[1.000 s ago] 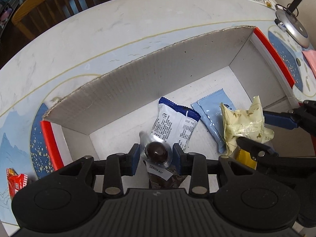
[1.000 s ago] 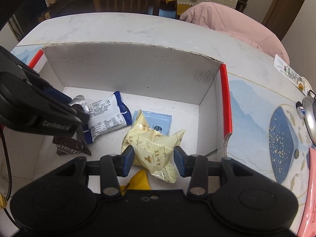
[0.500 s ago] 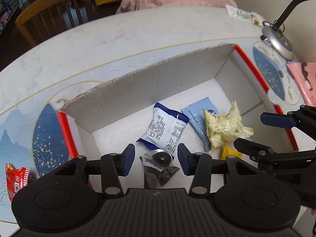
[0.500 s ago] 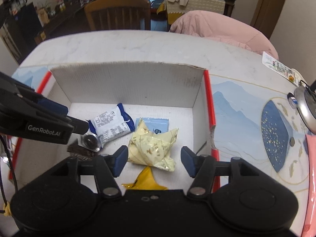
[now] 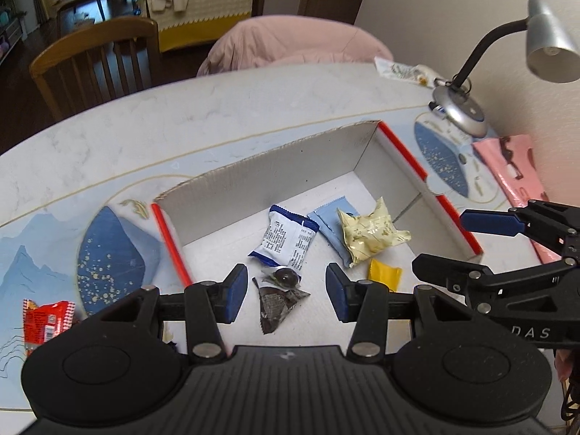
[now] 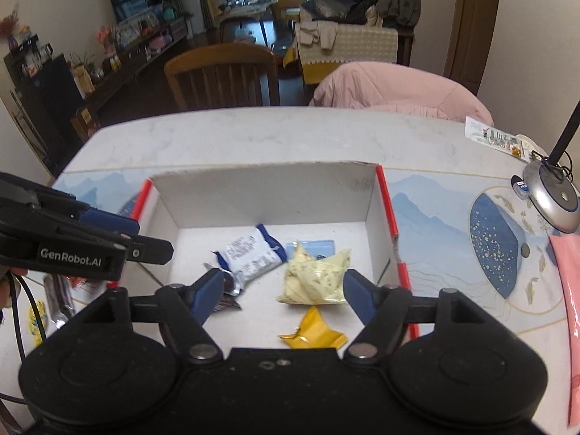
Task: Organize snacks
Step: 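Move both tools back over the snack pile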
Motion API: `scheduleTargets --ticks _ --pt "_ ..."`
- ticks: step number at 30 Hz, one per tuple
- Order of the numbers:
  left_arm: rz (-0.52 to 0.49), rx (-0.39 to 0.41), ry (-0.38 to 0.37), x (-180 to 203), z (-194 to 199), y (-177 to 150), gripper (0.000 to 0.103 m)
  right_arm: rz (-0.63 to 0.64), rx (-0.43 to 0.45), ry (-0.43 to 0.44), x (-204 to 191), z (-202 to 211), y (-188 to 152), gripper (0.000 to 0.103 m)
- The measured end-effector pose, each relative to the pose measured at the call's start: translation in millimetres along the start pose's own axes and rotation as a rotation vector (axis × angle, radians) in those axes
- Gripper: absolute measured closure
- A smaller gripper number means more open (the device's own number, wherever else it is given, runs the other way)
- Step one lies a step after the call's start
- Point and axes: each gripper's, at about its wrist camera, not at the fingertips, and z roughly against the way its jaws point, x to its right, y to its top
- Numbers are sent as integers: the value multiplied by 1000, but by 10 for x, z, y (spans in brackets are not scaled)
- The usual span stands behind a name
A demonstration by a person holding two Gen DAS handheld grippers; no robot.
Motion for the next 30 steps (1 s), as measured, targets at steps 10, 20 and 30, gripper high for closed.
scheduleTargets --ticks 10,20,30 --pt "-21 107 -28 -332 608 -333 56 -46 87 38 -481 300 -88 19" --pt "-4 244 -15 -915 1237 -722 34 -30 168 86 -1166 479 -211 5" --pt "39 305 18 -1515 1519 -1151 23 1 183 123 -1725 353 -352 0"
